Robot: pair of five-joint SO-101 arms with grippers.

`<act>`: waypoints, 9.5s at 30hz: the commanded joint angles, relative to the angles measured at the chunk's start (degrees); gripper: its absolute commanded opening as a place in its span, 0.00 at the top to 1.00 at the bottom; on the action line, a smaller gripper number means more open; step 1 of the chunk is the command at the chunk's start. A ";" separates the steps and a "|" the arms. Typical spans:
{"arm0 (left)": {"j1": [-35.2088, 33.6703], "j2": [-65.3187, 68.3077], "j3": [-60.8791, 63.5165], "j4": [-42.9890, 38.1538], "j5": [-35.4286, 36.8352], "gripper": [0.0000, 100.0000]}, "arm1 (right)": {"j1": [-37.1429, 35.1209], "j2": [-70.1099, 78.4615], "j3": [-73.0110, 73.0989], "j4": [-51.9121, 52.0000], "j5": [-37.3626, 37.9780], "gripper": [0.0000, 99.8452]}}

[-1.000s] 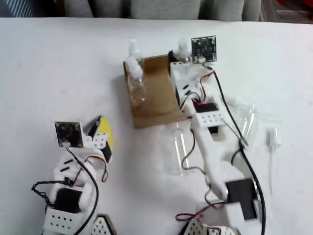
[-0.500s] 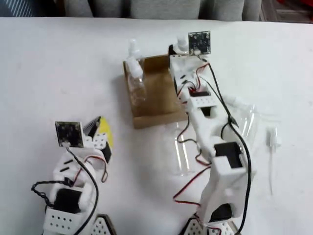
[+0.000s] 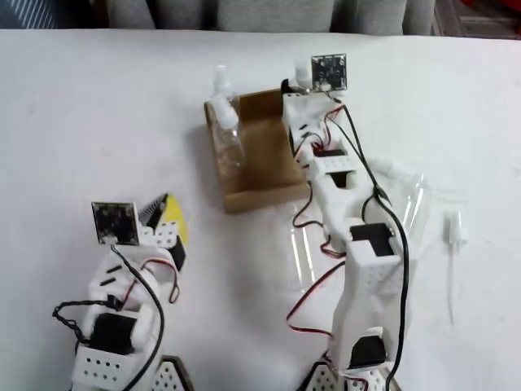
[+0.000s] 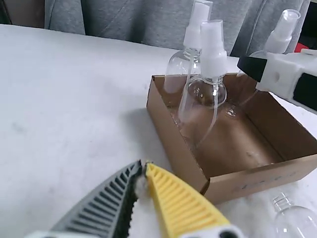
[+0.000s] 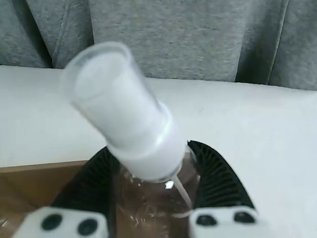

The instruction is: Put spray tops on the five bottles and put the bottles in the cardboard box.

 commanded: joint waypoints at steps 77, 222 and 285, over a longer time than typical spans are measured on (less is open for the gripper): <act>-0.57 -0.66 0.00 0.26 -0.62 0.98 | -1.36 0.22 0.53 4.09 3.43 0.99; -0.22 -0.57 0.00 0.26 -0.62 0.98 | 23.25 -93.93 47.47 56.22 0.53 0.98; -5.58 -0.66 0.00 2.73 -0.62 0.98 | 6.90 -58.95 -1.58 114.51 12.75 0.98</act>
